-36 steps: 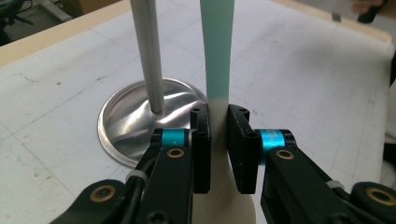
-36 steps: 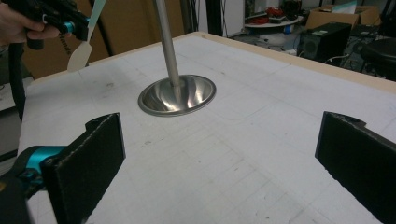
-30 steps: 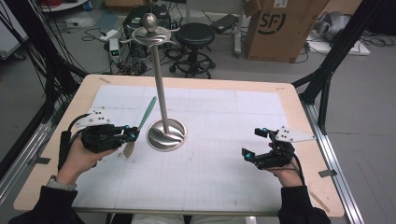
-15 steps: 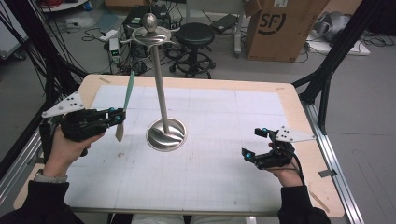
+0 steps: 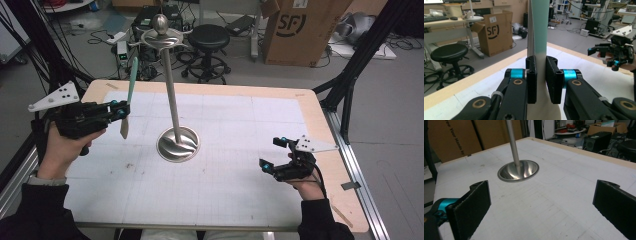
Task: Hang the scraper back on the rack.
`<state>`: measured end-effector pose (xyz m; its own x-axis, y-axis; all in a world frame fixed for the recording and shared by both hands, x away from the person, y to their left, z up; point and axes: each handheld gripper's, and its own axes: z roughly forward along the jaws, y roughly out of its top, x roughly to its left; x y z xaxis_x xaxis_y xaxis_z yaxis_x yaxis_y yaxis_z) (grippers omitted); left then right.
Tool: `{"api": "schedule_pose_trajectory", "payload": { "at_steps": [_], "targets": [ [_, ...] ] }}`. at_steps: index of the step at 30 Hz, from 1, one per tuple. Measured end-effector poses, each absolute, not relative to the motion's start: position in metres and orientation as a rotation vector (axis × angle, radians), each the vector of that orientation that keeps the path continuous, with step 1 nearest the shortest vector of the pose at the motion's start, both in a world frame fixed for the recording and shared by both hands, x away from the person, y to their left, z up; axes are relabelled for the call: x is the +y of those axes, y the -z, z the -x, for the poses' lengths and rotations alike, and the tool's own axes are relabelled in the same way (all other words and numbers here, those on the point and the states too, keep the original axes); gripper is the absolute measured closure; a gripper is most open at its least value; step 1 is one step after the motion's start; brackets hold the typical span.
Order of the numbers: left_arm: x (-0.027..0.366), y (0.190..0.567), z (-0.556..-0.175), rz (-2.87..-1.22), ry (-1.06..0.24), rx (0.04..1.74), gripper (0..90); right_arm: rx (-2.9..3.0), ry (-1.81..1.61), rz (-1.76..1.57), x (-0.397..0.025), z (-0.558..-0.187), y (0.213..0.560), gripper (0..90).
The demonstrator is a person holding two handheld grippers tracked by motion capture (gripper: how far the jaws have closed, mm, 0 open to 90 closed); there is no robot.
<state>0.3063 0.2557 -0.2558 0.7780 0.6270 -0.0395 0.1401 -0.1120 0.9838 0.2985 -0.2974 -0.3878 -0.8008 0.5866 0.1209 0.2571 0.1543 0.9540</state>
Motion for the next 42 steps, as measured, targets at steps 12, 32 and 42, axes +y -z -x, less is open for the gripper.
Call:
{"api": "schedule_pose_trajectory", "payload": {
  "at_steps": [12,32,42],
  "targets": [
    [0.262,0.239,-0.307,-1.594,-0.495,0.614,80.1,2.161,-1.686,-0.82,-0.297,-0.299,0.388,0.3],
    [0.252,0.24,-0.314,-1.619,-0.505,0.619,80.1,2.162,-1.685,-0.817,-0.297,-0.298,0.388,0.2],
    [0.24,0.245,-0.324,-1.632,-0.502,0.619,80.1,2.165,-1.681,-0.821,-0.298,-0.298,0.388,0.2]
  ]
}}
